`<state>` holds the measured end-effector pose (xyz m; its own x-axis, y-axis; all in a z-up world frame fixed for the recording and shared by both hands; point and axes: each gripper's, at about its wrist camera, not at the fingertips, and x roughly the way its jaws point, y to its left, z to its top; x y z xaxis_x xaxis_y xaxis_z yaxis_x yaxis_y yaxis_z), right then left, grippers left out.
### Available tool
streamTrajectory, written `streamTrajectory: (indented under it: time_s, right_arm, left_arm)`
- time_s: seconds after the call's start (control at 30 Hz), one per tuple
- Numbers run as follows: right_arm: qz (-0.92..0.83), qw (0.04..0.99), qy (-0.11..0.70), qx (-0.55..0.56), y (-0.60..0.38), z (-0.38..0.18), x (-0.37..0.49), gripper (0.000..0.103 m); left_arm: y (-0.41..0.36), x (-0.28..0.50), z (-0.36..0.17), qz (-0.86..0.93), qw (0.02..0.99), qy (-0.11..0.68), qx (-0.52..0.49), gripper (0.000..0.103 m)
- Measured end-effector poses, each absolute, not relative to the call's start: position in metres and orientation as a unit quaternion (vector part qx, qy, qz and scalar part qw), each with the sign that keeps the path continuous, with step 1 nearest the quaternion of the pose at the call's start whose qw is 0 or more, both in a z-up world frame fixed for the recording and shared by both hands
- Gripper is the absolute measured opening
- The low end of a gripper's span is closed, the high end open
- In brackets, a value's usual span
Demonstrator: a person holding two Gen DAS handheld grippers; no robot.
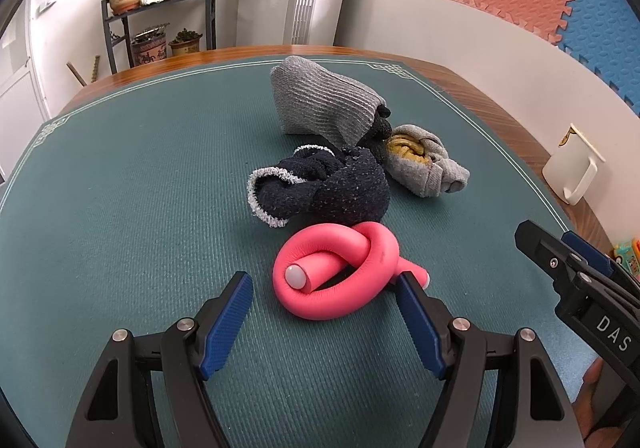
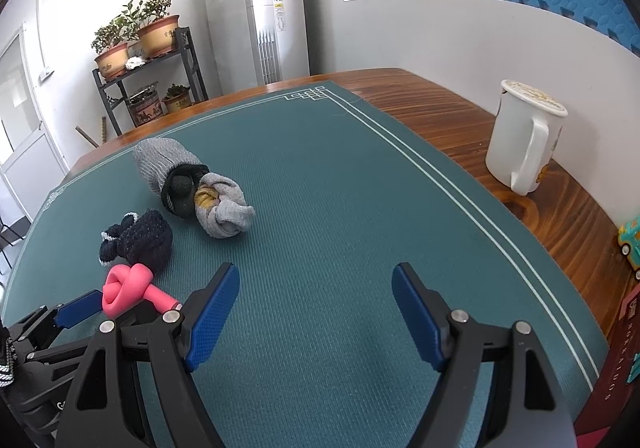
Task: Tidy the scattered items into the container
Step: 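Grasp the pink foam loop with the left tool, then lift the pink foam loop with the left tool while the right tool approaches the grey sock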
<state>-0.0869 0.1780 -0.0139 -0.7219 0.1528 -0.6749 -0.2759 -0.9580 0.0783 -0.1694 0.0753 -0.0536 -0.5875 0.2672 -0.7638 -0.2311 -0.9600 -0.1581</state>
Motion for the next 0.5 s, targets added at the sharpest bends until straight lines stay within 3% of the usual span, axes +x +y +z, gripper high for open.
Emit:
streamTrajectory:
  time_s: [0.1, 0.5]
  right_arm:
    - [0.925, 0.117, 0.086, -0.352, 0.178, -0.013, -0.086, 0.082]
    - [0.927, 0.116, 0.083, -0.348, 0.177, -0.013, -0.085, 0.082]
  left_arm:
    - [0.072, -0.170, -0.052, 0.892, 0.136, -0.019, -0.431, 0.057]
    - [0.060, -0.169, -0.048, 0.898, 0.121, -0.025, -0.423, 0.054]
